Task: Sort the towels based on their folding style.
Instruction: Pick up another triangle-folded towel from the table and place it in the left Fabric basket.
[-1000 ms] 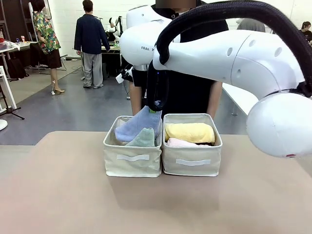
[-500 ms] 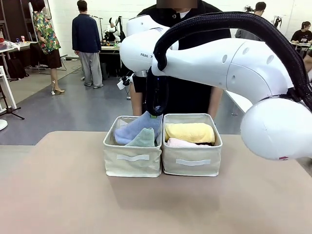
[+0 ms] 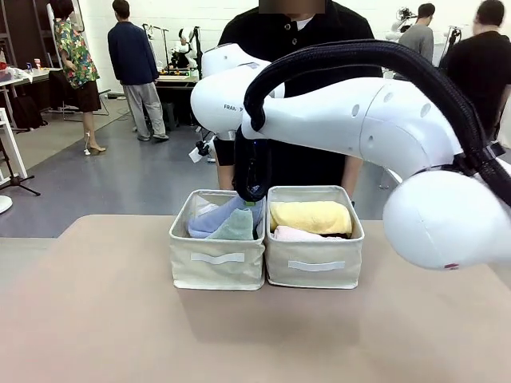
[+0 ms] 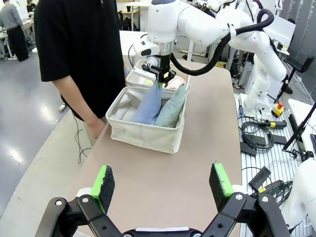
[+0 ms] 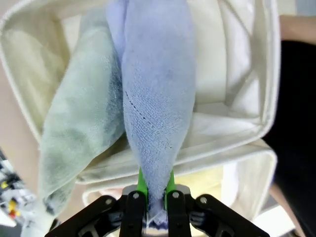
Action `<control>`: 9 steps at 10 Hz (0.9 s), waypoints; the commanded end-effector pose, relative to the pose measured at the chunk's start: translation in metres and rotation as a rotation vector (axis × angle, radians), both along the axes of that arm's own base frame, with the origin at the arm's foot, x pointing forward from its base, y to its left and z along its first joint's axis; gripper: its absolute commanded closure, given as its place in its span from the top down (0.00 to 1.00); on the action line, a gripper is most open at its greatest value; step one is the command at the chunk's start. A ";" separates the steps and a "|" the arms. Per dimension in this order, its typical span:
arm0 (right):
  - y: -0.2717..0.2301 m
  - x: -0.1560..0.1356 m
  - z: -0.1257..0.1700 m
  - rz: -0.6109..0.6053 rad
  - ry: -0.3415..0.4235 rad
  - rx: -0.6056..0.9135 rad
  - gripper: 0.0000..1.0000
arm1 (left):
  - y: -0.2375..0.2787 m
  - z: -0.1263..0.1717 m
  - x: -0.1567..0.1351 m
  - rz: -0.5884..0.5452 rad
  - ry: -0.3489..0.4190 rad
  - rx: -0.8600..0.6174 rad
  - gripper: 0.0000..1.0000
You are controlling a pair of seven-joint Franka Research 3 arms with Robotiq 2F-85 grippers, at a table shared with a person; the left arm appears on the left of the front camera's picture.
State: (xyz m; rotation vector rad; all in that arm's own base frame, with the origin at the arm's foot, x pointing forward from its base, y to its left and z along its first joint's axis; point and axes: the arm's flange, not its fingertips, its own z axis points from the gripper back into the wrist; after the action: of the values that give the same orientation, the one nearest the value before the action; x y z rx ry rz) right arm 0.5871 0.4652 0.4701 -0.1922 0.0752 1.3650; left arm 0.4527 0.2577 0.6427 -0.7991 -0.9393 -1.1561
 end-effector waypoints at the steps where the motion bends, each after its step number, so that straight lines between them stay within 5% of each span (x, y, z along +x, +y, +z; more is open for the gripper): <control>1: 0.022 0.025 0.008 0.041 0.016 -0.041 0.15 | 0.001 0.002 -0.001 -0.002 -0.002 -0.003 1.00; 2: 0.024 0.025 0.005 0.047 0.022 -0.042 0.15 | 0.001 0.002 -0.001 -0.002 -0.002 -0.003 1.00; 9: 0.024 0.020 0.011 0.069 0.013 -0.011 0.89 | 0.001 0.002 -0.001 -0.002 -0.002 -0.003 1.00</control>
State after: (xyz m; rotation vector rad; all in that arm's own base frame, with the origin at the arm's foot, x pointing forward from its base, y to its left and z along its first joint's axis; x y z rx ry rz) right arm 0.5879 0.4713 0.4702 -0.2122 0.0887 1.4175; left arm 0.4527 0.2577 0.6427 -0.7992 -0.9392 -1.1560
